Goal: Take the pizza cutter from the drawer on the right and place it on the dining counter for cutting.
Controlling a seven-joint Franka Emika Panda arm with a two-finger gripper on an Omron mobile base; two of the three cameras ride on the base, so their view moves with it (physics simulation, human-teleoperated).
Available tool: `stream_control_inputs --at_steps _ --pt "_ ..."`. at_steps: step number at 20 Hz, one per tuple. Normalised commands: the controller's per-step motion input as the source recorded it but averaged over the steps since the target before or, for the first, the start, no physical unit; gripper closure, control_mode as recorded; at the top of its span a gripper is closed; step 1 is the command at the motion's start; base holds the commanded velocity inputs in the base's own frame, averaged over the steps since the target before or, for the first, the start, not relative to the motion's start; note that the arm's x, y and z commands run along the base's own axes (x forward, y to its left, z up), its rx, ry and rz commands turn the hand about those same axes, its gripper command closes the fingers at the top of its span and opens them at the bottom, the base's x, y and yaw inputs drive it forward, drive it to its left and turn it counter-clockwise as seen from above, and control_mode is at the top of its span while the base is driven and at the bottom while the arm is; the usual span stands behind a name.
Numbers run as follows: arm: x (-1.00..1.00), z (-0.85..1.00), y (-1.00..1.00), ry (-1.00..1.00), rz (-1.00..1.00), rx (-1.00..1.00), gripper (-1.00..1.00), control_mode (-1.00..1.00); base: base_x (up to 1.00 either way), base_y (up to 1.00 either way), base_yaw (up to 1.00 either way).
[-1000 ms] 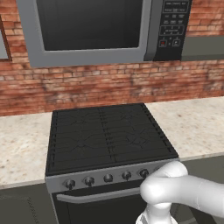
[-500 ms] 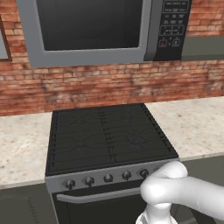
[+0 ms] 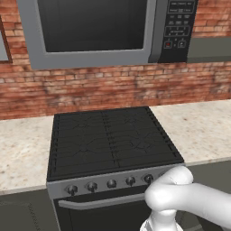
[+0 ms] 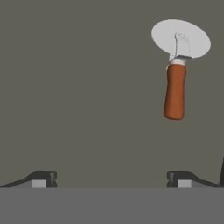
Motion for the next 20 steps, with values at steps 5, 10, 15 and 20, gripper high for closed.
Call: stream_control_inputs --at_steps 5,10,15,20 --pt "0.05 -0.18 -0.11 0.00 0.00 0.05 -1.00 -1.00 0.00 0.00 0.00" --pt "0.15 -0.24 -0.20 -0.01 0.00 0.11 -1.00 -1.00 0.00 0.00 0.00" --pt "0.11 -0.16 -0.23 0.00 0.00 0.04 -1.00 -1.00 0.00 0.00 0.00" --pt "0.07 -0.14 -0.14 0.00 0.00 0.01 -1.00 -1.00 0.00 0.00 0.00"
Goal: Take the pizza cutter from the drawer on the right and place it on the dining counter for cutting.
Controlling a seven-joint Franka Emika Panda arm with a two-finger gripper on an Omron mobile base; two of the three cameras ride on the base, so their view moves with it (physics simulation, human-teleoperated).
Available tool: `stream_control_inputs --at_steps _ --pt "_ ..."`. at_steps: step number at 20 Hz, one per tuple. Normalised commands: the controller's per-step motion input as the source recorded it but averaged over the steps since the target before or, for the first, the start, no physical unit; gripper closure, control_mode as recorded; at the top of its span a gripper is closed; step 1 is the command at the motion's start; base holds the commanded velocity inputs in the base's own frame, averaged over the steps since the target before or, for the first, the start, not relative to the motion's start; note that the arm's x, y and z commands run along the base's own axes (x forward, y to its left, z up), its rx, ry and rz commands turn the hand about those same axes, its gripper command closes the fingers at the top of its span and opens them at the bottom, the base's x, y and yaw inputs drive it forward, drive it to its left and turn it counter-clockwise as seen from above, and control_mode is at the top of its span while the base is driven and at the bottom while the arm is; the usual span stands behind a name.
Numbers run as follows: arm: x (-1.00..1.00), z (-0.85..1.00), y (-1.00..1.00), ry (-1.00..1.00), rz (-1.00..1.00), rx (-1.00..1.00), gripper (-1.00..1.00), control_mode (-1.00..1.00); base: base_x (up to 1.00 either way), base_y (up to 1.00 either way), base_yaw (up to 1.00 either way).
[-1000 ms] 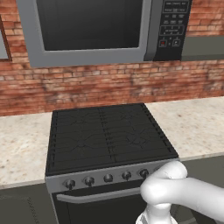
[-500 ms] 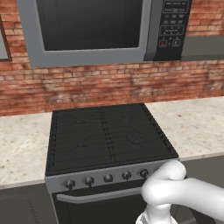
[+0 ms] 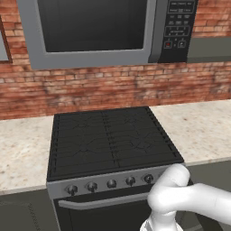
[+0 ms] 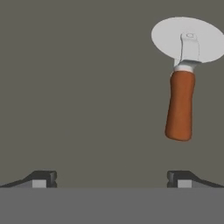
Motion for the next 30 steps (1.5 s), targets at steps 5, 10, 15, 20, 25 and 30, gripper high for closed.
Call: stream_control_inputs --at_steps 5,10,15,20,25,30 --pt "0.00 -0.14 -0.01 0.00 0.00 0.00 -1.00 -1.00 0.00 0.00 0.00" --pt "0.00 -0.19 0.00 0.00 0.00 0.00 -1.00 -1.00 0.00 0.00 0.00" --pt "0.00 -0.12 0.00 0.00 0.00 0.00 -1.00 -1.00 0.00 0.00 0.00" --pt "0.00 -0.14 0.00 0.00 0.00 0.01 -1.00 -1.00 0.00 0.00 0.00" --pt "0.00 -0.16 -0.05 0.00 0.00 0.01 -1.00 -1.00 0.00 0.00 0.00" --pt "0.00 -0.12 -0.10 0.00 0.00 0.01 -1.00 -1.00 0.00 0.00 0.00"
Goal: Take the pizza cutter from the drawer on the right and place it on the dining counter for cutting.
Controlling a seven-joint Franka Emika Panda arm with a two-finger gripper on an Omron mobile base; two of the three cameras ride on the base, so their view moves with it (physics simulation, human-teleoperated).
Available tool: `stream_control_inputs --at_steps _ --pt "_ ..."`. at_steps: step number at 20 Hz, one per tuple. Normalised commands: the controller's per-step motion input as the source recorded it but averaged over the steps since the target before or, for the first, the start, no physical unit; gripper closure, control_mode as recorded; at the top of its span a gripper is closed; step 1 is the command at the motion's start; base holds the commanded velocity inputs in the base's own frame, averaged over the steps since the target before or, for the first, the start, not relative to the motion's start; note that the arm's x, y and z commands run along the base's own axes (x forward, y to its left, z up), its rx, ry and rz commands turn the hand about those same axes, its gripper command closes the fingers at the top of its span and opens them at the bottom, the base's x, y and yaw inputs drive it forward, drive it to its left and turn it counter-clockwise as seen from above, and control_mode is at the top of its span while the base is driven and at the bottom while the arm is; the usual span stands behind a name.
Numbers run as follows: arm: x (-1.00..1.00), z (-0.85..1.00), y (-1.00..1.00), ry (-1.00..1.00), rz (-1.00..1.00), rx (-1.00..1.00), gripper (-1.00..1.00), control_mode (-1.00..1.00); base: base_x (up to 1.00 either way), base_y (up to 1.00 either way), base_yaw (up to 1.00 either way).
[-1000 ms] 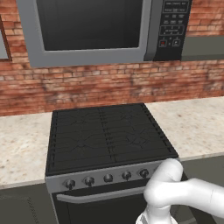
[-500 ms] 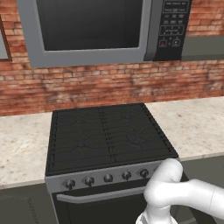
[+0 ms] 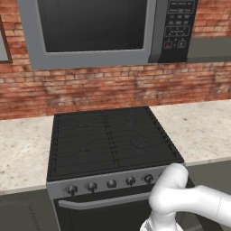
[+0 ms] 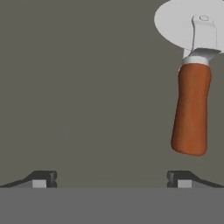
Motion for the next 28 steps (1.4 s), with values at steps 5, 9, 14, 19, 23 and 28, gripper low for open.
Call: stream_control_inputs --at_steps 5,9,14,19,23,28 --pt "0.00 -0.04 -0.11 0.00 0.00 0.02 -1.00 -1.00 0.00 0.00 0.00" --pt "0.00 0.00 -0.44 0.00 0.00 0.03 -1.00 -1.00 0.00 0.00 0.00" --pt "0.00 0.00 -0.45 0.00 0.01 0.03 -1.00 -1.00 0.00 0.00 0.00" --pt "0.14 0.00 -0.10 0.00 0.00 0.01 -1.00 -1.00 0.00 0.00 0.00" --pt "0.16 0.00 0.00 0.00 0.01 0.00 -1.00 -1.00 0.00 0.00 0.00" --pt "0.12 -0.07 -0.04 0.00 0.02 0.01 -1.00 -1.00 0.00 0.00 0.00"
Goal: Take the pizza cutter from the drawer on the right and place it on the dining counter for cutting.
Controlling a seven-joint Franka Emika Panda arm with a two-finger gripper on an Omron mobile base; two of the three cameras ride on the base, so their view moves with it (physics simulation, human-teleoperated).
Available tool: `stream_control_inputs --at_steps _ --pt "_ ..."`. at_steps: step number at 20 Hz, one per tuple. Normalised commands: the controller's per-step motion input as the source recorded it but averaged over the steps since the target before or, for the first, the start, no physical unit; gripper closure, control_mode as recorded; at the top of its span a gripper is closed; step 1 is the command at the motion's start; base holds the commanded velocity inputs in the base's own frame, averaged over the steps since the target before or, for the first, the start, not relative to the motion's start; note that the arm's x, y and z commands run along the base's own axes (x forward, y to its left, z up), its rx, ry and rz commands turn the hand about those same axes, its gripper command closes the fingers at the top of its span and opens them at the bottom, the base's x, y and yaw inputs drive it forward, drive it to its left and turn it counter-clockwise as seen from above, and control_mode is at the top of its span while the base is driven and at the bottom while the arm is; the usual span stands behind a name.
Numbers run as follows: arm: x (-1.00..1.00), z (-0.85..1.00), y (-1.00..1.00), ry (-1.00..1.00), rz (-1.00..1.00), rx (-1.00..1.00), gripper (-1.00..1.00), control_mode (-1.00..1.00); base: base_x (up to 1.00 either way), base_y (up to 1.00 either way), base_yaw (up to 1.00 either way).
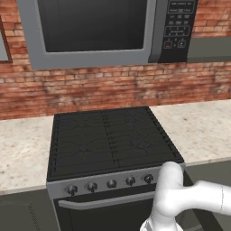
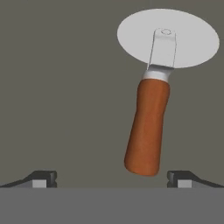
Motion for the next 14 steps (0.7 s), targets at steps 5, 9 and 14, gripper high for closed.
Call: stream_control_inputs --at_steps 5,9,14 --pt "0.06 -0.09 -0.05 0.00 0.02 0.00 -1.00 -1.00 0.00 0.00 0.00" --pt "0.01 -0.07 -0.11 0.00 0.03 0.02 -1.00 -1.00 0.00 0.00 0.00" --pt "0.00 -0.04 -0.18 0.00 0.00 0.02 -1.00 -1.00 0.00 0.00 0.00"
